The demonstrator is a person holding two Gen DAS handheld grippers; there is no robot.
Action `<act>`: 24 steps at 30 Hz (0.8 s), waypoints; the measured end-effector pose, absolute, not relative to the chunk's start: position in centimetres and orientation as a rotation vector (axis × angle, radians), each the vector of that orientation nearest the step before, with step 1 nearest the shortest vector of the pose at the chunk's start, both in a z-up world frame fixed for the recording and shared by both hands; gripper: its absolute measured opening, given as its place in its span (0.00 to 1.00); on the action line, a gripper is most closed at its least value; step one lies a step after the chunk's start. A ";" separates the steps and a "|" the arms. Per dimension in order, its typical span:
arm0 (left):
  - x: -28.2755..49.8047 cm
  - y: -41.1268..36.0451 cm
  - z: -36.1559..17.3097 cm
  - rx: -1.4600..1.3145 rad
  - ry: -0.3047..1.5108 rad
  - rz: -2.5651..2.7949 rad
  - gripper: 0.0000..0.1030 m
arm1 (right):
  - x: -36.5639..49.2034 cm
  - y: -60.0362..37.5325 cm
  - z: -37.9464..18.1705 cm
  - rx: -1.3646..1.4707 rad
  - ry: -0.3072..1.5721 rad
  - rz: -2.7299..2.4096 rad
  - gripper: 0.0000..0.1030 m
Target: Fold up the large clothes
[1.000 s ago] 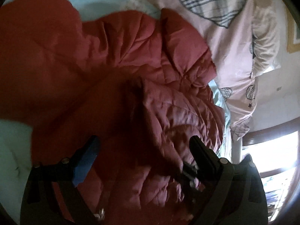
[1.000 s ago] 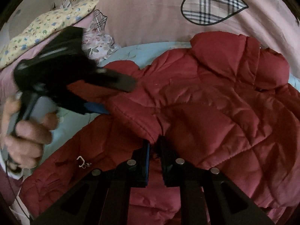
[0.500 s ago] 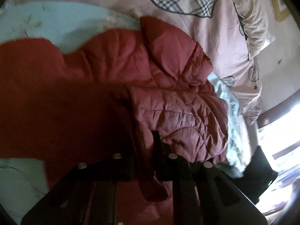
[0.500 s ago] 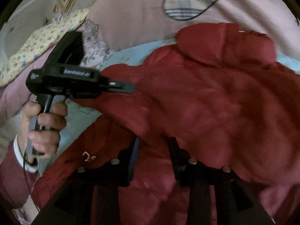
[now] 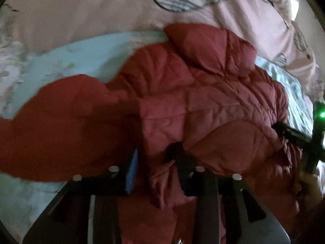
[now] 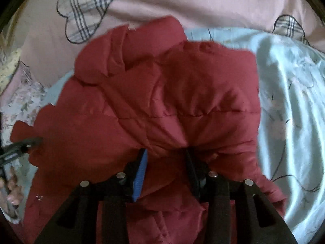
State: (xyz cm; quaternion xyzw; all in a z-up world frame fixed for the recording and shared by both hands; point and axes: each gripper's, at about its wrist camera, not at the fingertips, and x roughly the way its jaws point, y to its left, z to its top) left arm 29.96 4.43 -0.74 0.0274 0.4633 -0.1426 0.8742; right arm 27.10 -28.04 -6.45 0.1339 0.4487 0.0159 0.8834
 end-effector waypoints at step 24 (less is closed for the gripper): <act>31.1 -0.5 -5.4 -0.001 1.038 -0.380 0.34 | 27.1 -24.7 -7.1 0.093 0.969 -0.012 0.50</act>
